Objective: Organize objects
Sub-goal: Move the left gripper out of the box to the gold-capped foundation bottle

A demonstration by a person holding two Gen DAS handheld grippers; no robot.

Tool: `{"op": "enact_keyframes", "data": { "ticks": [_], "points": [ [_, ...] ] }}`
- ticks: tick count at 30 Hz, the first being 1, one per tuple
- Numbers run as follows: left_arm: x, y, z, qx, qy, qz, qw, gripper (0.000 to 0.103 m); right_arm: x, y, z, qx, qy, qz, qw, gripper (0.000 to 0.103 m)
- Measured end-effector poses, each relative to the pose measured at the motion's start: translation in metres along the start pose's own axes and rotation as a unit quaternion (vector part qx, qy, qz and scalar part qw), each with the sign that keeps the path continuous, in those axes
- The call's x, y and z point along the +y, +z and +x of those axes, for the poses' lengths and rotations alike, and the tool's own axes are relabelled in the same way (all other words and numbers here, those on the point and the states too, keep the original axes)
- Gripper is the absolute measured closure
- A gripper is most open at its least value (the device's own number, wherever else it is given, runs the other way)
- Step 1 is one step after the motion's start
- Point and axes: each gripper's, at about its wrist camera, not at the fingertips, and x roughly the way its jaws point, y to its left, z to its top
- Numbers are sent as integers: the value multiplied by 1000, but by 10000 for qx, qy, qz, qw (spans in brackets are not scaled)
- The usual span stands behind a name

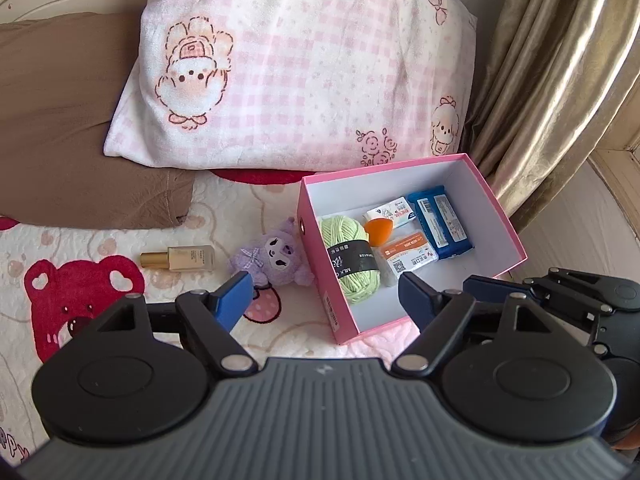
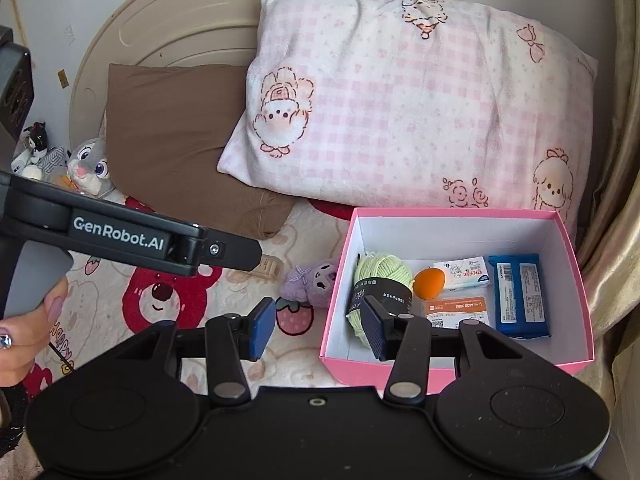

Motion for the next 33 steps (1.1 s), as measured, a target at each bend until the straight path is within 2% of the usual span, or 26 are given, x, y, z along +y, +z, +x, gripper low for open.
{"op": "enact_keyframes", "data": {
  "ticks": [5, 9, 12, 17, 25, 33],
  "points": [
    [28, -19, -29, 79, 44, -126, 9999, 19, 34, 1, -12, 34, 21, -459, 9989, 36],
    [52, -36, -48, -8, 321, -130, 9994, 13, 59, -2, -14, 90, 153, -762, 9969, 26],
    [71, -46, -54, -28, 386, -164, 9991, 9, 75, -4, -10, 120, 256, -963, 9950, 19],
    [101, -56, -53, -123, 383, -446, 9982, 6, 94, -5, 9, 191, 378, -1086, 9932, 14],
    [142, -53, -17, -250, 141, -701, 9971, 5, 112, -2, 55, 37, 514, -1256, 9907, 14],
    [187, -42, 52, 104, -27, -983, 9951, 5, 115, -2, 129, -154, 369, -1469, 9883, 14]
  ]
}}
